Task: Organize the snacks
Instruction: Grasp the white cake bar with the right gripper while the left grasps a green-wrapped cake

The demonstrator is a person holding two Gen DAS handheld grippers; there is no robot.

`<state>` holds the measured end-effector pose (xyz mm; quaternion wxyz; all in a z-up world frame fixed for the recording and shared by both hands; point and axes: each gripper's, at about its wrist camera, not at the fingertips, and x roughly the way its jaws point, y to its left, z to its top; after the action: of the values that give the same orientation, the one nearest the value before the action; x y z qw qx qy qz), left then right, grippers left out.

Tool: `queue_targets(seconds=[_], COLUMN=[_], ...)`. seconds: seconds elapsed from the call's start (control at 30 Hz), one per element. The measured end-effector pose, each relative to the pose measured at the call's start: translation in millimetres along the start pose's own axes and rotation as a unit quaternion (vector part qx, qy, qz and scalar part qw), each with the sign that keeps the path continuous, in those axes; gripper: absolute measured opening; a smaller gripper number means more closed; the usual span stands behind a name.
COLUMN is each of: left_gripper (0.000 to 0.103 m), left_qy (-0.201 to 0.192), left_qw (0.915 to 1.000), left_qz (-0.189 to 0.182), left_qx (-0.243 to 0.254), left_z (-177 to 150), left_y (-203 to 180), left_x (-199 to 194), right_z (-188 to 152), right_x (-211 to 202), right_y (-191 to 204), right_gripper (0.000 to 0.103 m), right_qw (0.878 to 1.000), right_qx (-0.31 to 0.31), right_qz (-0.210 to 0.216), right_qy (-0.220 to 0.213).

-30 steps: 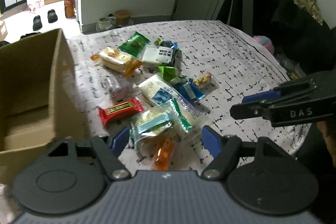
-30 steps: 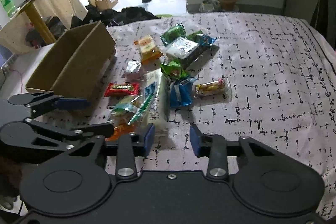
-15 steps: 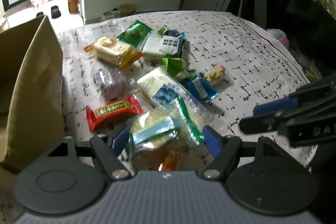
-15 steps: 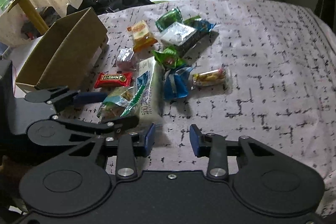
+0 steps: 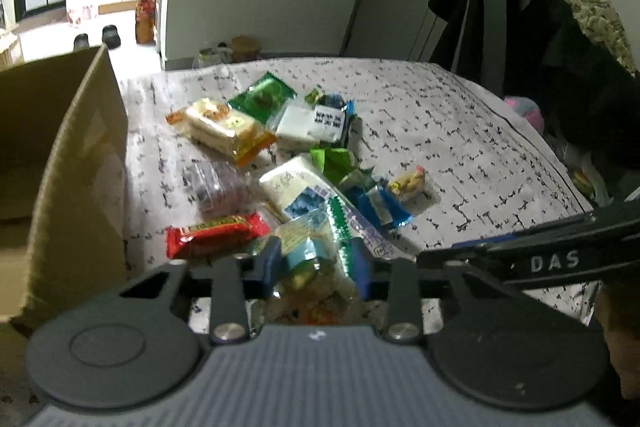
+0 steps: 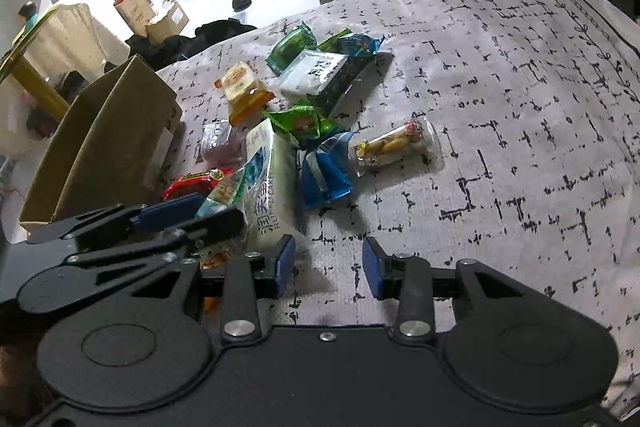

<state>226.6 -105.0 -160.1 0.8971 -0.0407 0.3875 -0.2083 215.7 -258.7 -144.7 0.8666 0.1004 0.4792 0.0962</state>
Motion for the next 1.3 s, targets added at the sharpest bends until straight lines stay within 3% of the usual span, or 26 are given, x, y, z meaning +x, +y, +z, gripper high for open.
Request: queue_targets(seconds=[0.03,0.37,0.43,0.87,1.07,1.2,1.3], left_gripper=[0.026,0.014,0.002,0.0,0.0,0.004,0.014], left_qy=[-0.003,-0.032,-0.04,-0.078,-0.063,-0.04,-0.033], left_qw=[1.0,0.9993,0.999,0.9961,0.9966,0.9982,0.9977], left_qz=[0.0,0.003,0.001,0.002,-0.003,0.021,-0.007], left_qx=[0.0,-0.017,-0.019,-0.04,-0.053,-0.04,-0.058], left_z=[0.8,5.7,7.1,13.8,16.6,15.5,11.5], left_y=[-0.4,2.6,3.9,12.4,18.0,10.8,14.9], left_x=[-2.1,-23.4,-27.8,-48.7,-45.0,-35.1,-31.6], right_z=[-0.6,6.0,8.5,13.3,9.5,7.3,7.5], right_x=[0.1,-2.2,1.7,30.4,45.6,43.1,38.4], right_y=[0.6,11.2,13.6,34.2,43.8,43.9,43.7], right_gripper=[0.038,0.047,0.047,0.049,0.049,0.033,0.027], right_qw=[1.0,1.0,1.0,1.0,0.999,0.999,0.999], right_qx=[0.001,-0.019,-0.018,-0.027,-0.051,-0.048,-0.05], right_qz=[0.0,0.005,0.006,0.007,-0.014,-0.001,0.009], right_qy=[0.0,-0.02,-0.019,-0.007,0.004,-0.005,-0.016])
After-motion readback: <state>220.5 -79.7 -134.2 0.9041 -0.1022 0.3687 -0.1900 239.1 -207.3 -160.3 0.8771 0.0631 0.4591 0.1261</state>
